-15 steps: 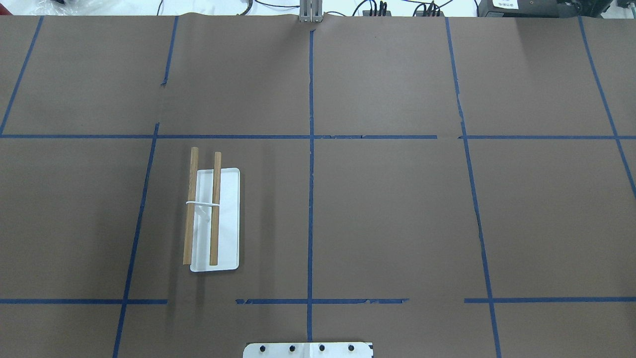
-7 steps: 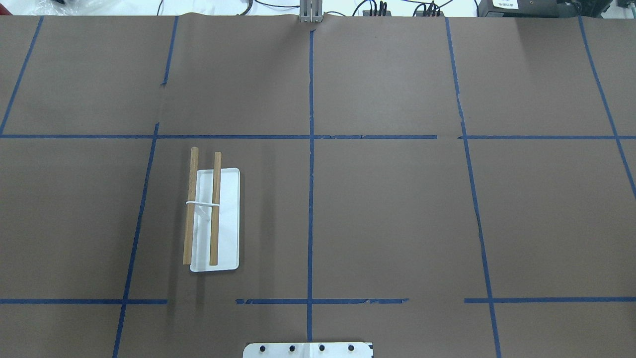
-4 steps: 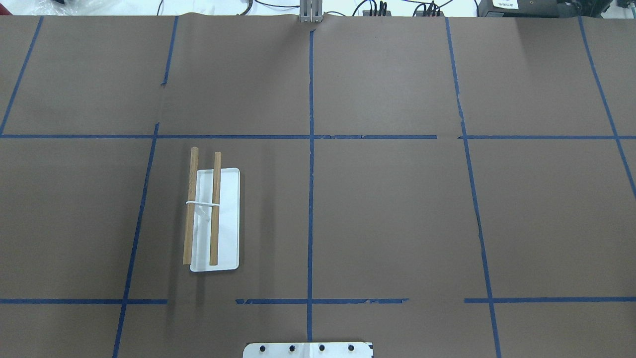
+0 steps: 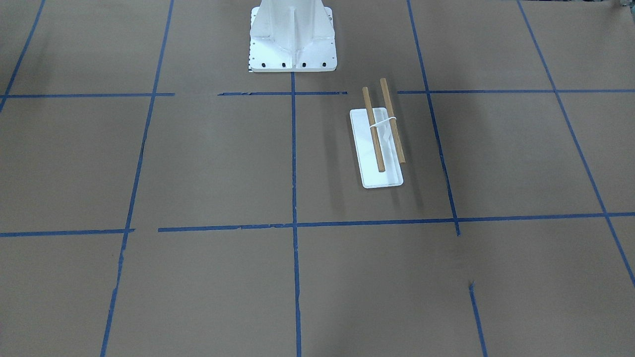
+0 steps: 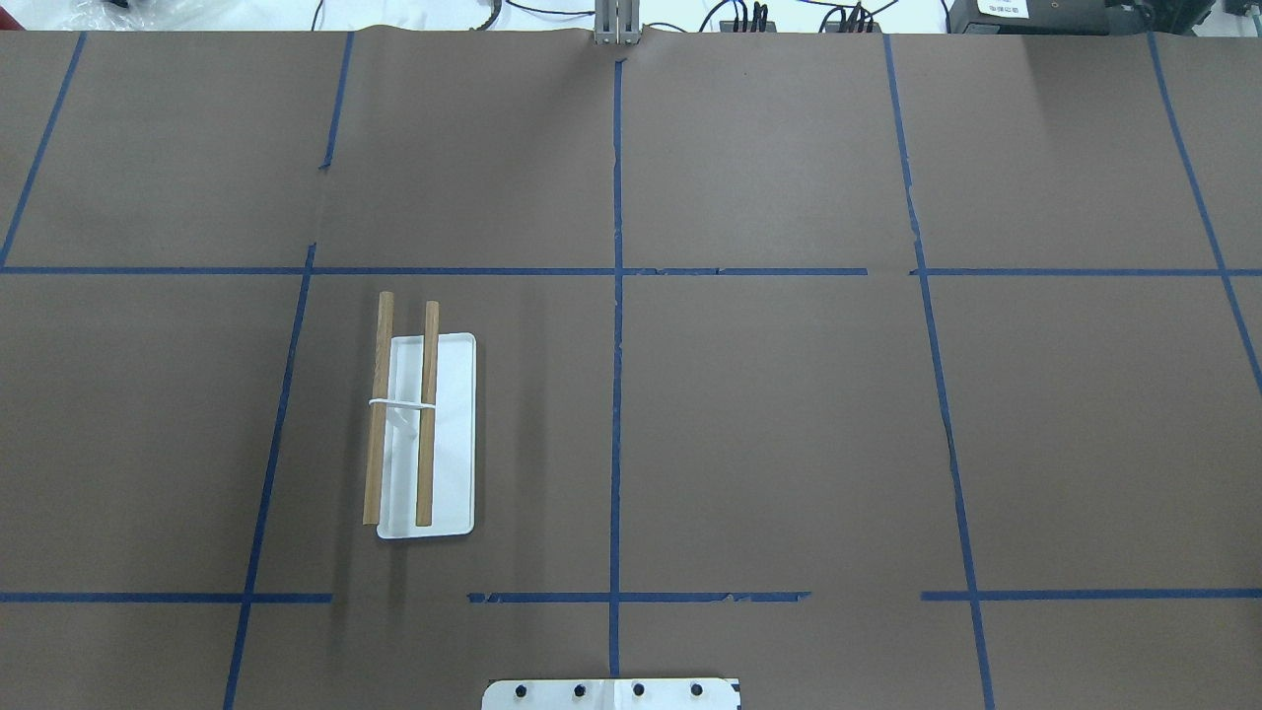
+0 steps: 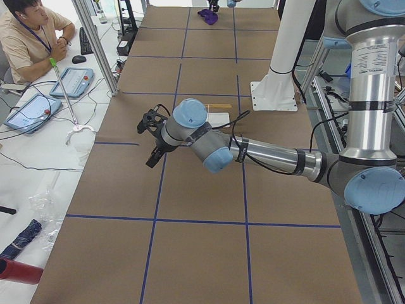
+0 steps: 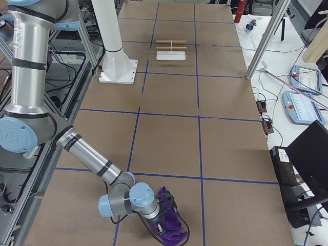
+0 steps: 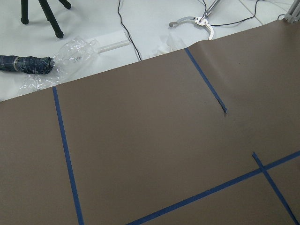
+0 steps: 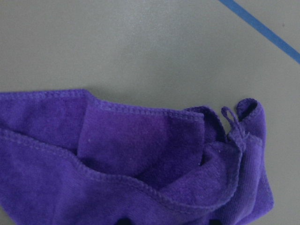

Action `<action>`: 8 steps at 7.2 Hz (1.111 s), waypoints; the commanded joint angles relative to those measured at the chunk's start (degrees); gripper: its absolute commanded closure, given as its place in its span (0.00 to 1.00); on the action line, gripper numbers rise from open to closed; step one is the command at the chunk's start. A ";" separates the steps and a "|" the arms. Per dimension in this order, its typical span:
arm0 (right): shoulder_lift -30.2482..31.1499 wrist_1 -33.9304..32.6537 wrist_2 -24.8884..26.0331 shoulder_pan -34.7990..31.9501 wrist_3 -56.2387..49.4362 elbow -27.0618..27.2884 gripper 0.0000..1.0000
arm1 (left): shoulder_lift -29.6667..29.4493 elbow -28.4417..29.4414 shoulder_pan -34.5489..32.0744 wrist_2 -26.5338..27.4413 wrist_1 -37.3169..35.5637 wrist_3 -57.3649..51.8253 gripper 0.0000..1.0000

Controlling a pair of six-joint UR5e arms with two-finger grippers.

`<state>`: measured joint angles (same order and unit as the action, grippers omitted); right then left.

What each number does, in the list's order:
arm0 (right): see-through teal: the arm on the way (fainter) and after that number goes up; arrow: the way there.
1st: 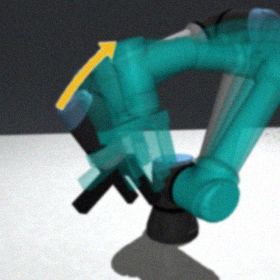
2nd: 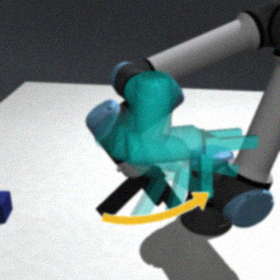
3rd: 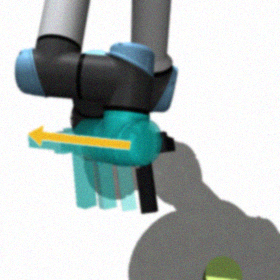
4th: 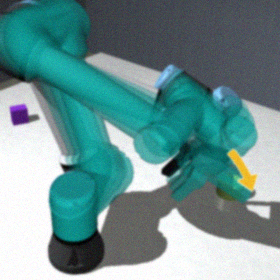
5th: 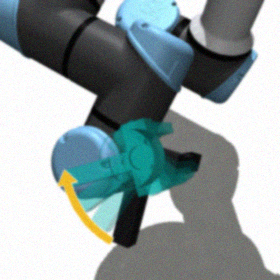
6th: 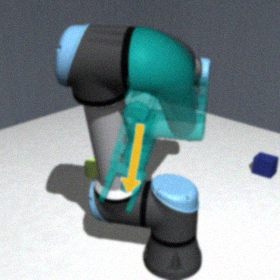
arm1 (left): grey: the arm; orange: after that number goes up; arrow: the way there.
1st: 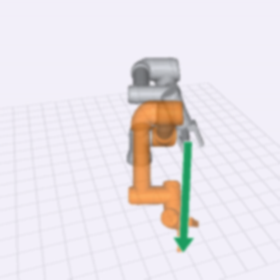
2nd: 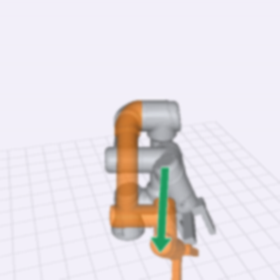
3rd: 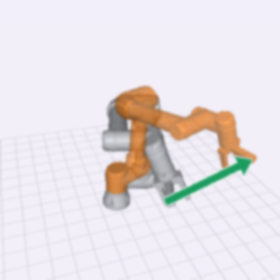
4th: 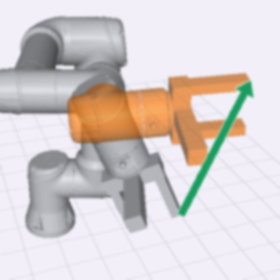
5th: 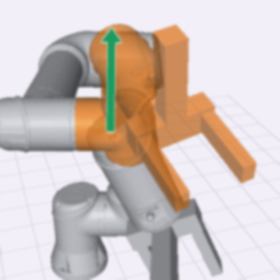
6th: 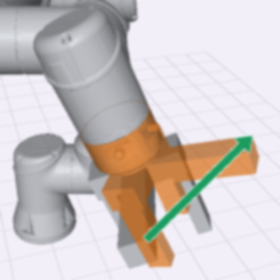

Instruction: Hang towel on rack

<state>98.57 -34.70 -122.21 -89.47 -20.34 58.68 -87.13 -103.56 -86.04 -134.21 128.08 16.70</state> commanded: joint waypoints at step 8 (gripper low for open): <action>0.22 -42.63 -6.46 -2.82 1.09 46.69 1.00 | -1.02 -0.32 1.31 0.35 3.72 0.87 0.00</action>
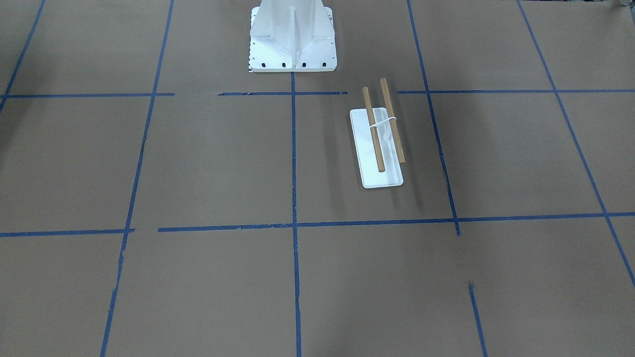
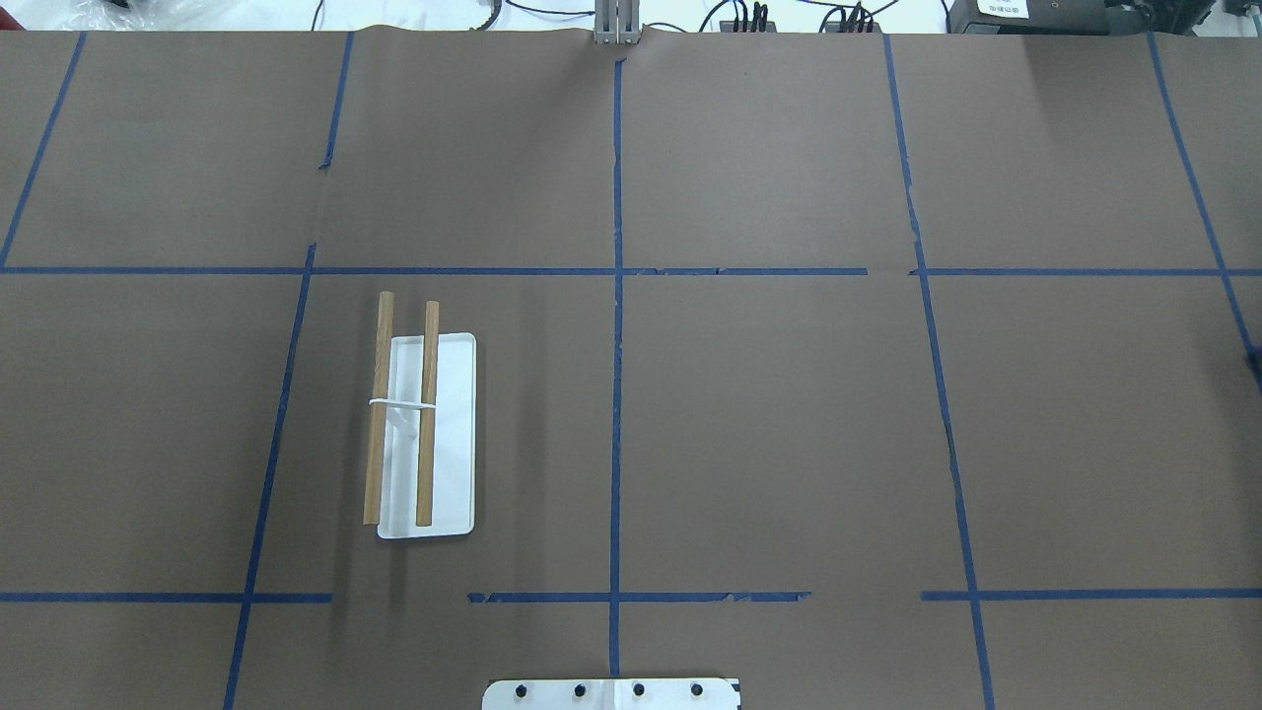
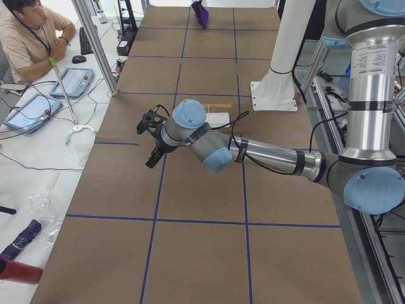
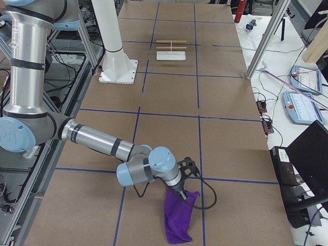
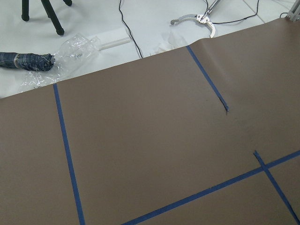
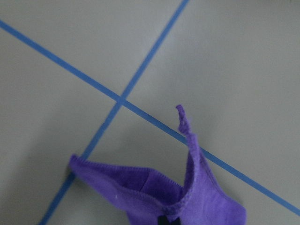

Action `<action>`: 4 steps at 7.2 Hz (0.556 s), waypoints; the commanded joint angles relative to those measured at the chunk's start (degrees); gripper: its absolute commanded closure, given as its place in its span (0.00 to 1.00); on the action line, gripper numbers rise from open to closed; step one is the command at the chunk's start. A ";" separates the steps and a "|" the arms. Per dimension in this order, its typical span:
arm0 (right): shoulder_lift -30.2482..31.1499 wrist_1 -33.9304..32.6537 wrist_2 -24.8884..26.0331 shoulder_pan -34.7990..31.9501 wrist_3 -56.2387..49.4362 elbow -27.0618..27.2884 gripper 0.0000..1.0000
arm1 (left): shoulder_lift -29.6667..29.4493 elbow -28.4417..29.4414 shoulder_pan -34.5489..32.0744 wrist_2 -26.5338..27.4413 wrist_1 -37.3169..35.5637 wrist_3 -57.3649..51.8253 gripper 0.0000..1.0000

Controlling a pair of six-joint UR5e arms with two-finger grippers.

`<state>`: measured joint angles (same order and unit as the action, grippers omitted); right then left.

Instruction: Hang towel on rack

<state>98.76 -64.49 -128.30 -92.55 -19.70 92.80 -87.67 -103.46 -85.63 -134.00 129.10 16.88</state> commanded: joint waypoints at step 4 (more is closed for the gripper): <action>-3.29 -18.39 -3.89 11.22 24.89 28.29 1.00 | -8.03 -1.30 13.62 6.90 -0.76 16.21 0.00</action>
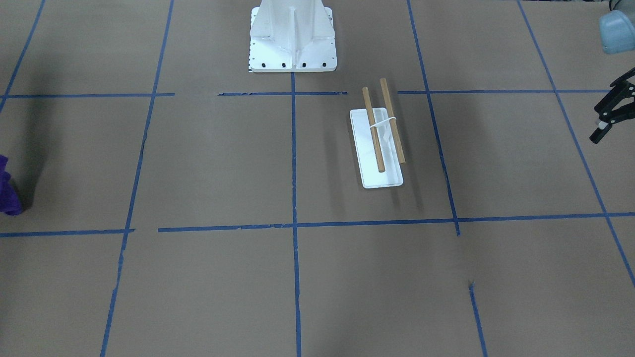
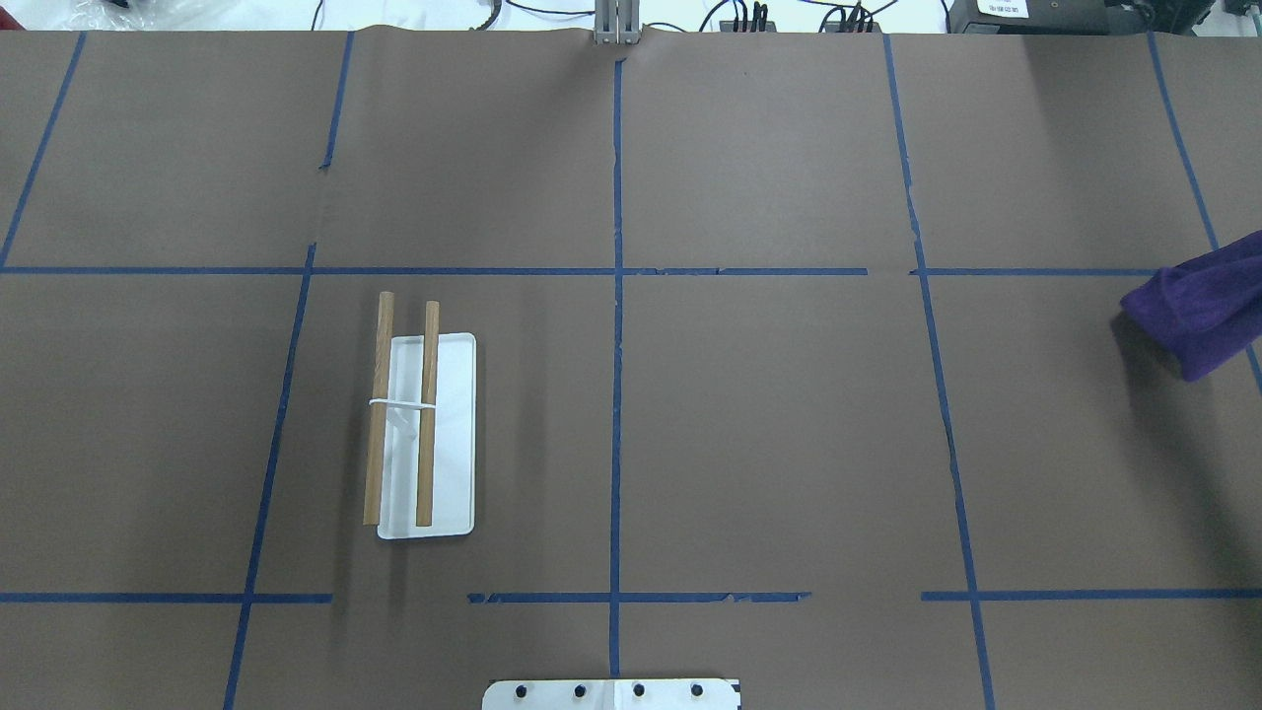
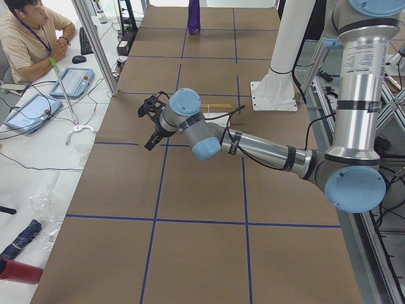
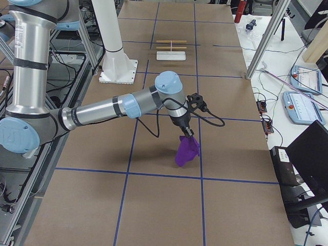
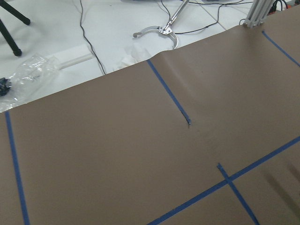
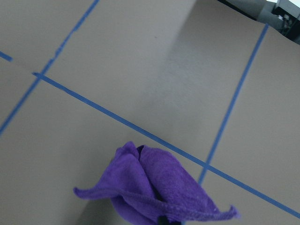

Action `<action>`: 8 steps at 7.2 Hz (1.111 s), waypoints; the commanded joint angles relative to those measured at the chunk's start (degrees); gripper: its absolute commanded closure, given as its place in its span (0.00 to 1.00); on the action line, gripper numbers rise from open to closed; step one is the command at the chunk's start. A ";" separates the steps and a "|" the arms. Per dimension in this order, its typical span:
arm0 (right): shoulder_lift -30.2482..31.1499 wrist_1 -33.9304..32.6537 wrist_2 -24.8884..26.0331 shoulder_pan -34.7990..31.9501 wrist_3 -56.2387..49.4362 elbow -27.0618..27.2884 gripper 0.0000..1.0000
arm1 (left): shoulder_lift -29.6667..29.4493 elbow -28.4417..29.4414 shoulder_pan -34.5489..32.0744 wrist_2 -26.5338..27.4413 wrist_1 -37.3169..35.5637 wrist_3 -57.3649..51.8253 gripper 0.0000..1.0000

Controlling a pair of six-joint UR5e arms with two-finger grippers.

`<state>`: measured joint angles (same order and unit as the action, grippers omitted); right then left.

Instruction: Hang towel on rack

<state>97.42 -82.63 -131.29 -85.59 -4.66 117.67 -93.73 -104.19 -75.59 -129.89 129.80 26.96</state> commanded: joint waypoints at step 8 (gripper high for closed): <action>-31.91 -0.34 25.85 41.77 69.86 6.26 1.00 | -38.53 1.00 27.40 14.13 -32.24 75.76 0.30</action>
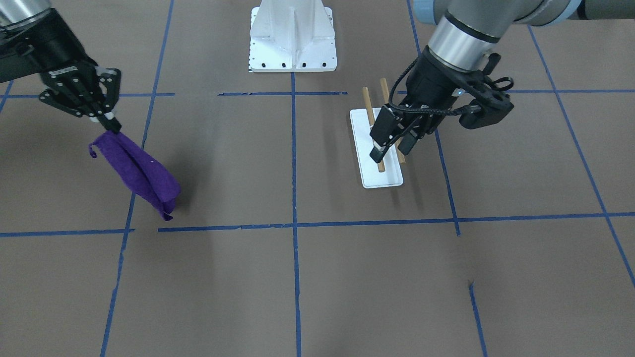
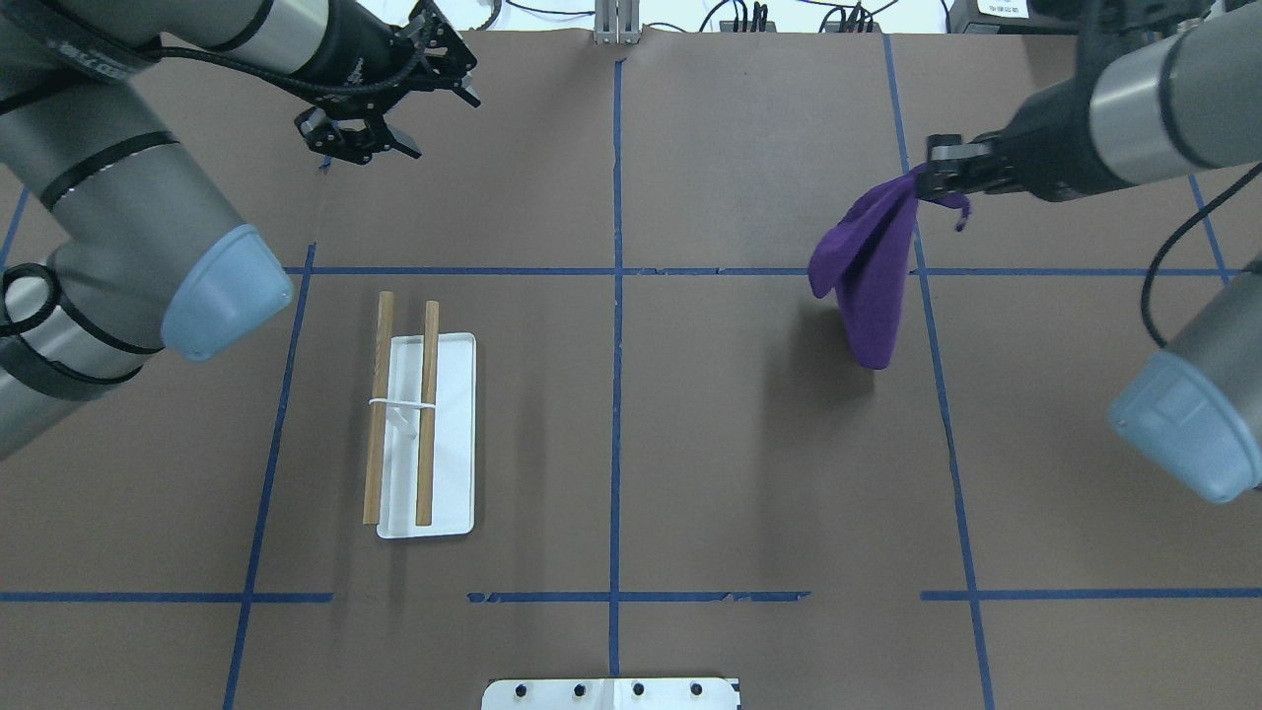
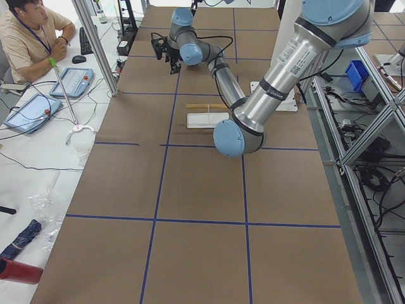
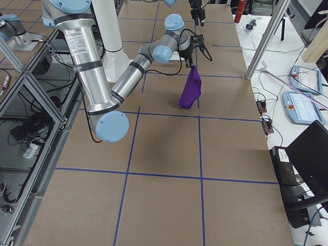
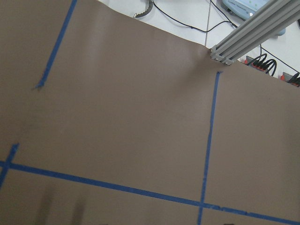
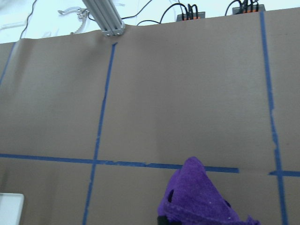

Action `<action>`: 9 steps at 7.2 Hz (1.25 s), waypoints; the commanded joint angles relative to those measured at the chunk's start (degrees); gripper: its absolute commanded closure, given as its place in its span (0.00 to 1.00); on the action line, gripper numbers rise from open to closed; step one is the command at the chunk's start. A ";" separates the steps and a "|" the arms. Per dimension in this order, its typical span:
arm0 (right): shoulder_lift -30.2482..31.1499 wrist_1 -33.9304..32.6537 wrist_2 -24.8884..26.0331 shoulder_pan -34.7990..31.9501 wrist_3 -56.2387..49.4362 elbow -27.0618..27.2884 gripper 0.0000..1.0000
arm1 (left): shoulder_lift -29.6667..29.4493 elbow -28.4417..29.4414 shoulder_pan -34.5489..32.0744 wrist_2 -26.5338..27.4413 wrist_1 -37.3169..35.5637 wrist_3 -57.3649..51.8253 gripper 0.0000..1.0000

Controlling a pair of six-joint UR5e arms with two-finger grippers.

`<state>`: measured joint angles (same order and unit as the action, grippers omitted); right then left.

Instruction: Hang towel on rack

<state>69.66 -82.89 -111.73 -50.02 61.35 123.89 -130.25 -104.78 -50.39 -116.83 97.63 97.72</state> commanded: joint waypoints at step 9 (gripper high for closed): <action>-12.44 3.96 13.47 18.38 -7.73 1.53 1.00 | -3.43 2.30 12.51 1.16 0.01 11.10 0.31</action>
<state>57.36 -79.90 -98.31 -32.30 55.28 125.54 -133.49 -102.54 -38.71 -115.68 97.49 109.31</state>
